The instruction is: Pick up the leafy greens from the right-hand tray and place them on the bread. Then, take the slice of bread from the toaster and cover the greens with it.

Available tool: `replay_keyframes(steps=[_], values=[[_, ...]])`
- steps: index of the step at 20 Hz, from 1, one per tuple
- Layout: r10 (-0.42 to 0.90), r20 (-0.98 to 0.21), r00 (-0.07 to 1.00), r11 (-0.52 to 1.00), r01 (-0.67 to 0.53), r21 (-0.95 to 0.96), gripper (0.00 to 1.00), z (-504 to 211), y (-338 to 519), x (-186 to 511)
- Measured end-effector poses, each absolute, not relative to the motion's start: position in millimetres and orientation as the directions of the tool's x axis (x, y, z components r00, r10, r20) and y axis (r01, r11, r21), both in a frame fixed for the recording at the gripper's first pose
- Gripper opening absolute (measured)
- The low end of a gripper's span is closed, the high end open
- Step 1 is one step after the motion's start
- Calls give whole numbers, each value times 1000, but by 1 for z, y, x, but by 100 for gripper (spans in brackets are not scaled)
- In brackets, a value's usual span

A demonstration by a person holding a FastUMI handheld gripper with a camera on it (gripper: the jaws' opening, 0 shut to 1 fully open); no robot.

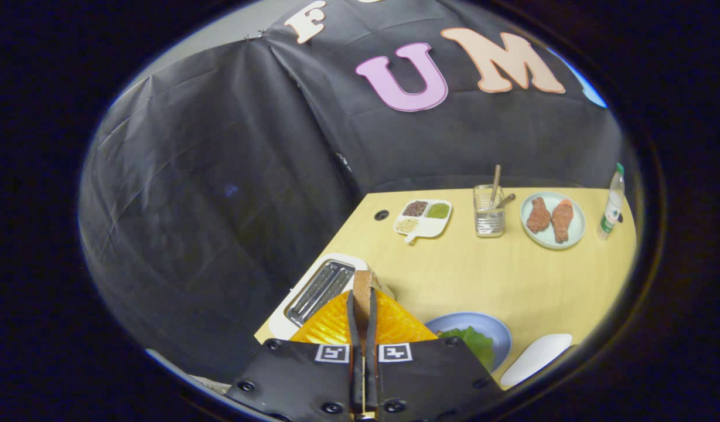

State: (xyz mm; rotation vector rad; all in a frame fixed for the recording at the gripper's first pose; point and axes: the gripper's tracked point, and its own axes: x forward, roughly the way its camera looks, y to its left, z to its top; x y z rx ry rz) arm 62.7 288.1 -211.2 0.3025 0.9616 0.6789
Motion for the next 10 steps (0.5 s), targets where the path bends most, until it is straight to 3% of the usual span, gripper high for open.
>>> replay_keyframes(steps=[10], values=[[613,-683,398,790,-271,550,4,-258,235,45]])
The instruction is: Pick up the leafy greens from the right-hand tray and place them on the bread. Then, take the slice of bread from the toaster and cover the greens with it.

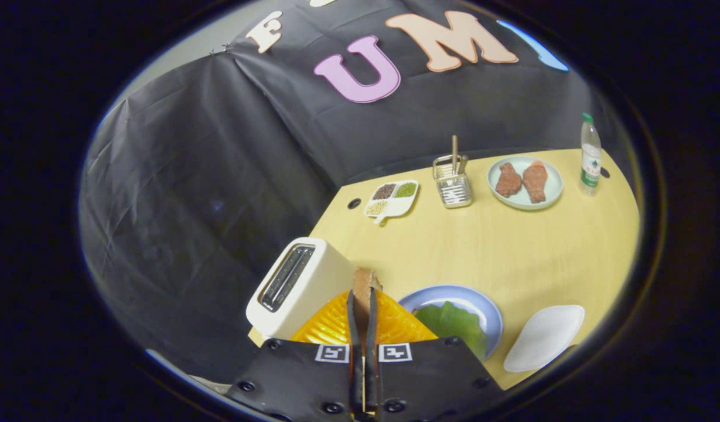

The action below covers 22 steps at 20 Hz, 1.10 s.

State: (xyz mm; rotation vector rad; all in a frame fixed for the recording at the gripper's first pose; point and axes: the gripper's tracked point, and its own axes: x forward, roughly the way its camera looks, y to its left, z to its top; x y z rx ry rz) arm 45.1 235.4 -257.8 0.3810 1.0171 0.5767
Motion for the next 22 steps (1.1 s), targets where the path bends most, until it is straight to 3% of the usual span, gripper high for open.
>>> replay_keyframes(steps=[11,22], values=[[591,-702,398,793,-128,596,5,-308,204,30],[516,-766,384,849,-110,517,15,-339,171,26]])
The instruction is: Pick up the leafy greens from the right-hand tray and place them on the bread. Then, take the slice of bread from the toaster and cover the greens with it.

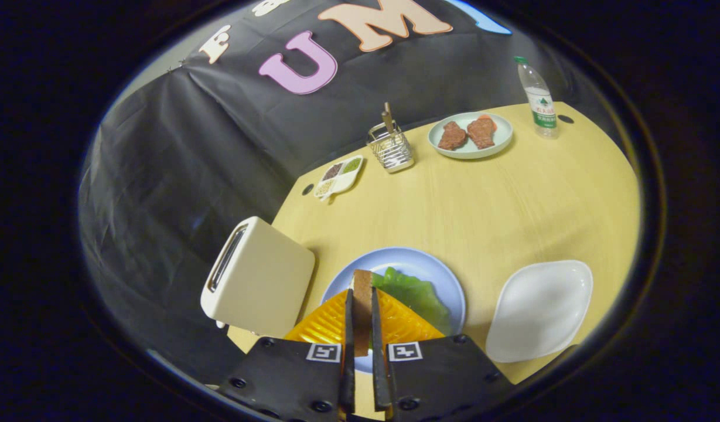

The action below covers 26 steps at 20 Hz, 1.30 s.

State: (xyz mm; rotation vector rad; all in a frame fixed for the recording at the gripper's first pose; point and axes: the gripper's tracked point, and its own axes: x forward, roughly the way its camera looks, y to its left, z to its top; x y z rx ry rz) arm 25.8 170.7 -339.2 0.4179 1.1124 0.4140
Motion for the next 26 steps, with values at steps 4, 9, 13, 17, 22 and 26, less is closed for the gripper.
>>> replay_keyframes(steps=[4,9,13,17,22,26], values=[[487,-791,371,870,-130,475,35,-348,157,18],[493,-793,358,869,-154,470,70,-345,152,9],[514,-765,387,857,-186,481,99,-327,151,9],[527,-718,455,849,-246,467,99,-283,143,9],[517,-623,587,855,-318,410,99,-226,127,23],[446,-564,695,895,-333,297,99,-190,98,32]])
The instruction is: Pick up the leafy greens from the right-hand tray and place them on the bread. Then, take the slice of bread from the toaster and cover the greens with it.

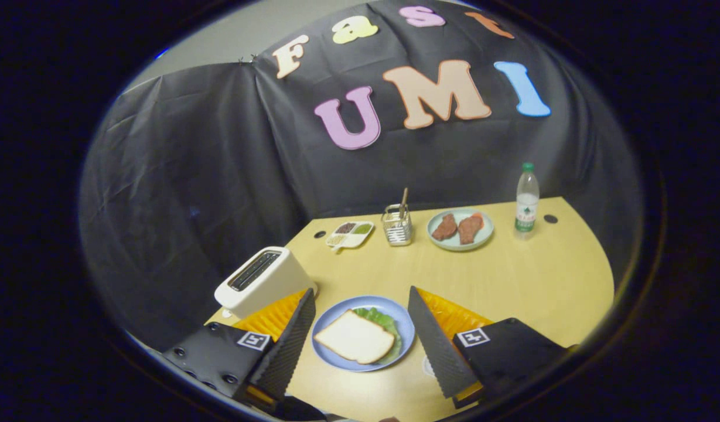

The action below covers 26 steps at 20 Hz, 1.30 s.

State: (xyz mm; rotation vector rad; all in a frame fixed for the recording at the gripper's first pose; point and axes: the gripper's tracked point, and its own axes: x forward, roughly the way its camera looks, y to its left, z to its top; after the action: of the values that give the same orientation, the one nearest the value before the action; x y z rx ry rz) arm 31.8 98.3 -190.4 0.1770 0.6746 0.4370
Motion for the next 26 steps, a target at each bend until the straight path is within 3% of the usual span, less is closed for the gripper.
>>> replay_keyframes(steps=[11,18,26], values=[[172,-312,934,985,-167,43,99,-79,16,30],[67,-192,979,995,-79,-56,99,-51,-9,22],[-8,-147,989,998,-1,-57,99,-39,-29,18]])
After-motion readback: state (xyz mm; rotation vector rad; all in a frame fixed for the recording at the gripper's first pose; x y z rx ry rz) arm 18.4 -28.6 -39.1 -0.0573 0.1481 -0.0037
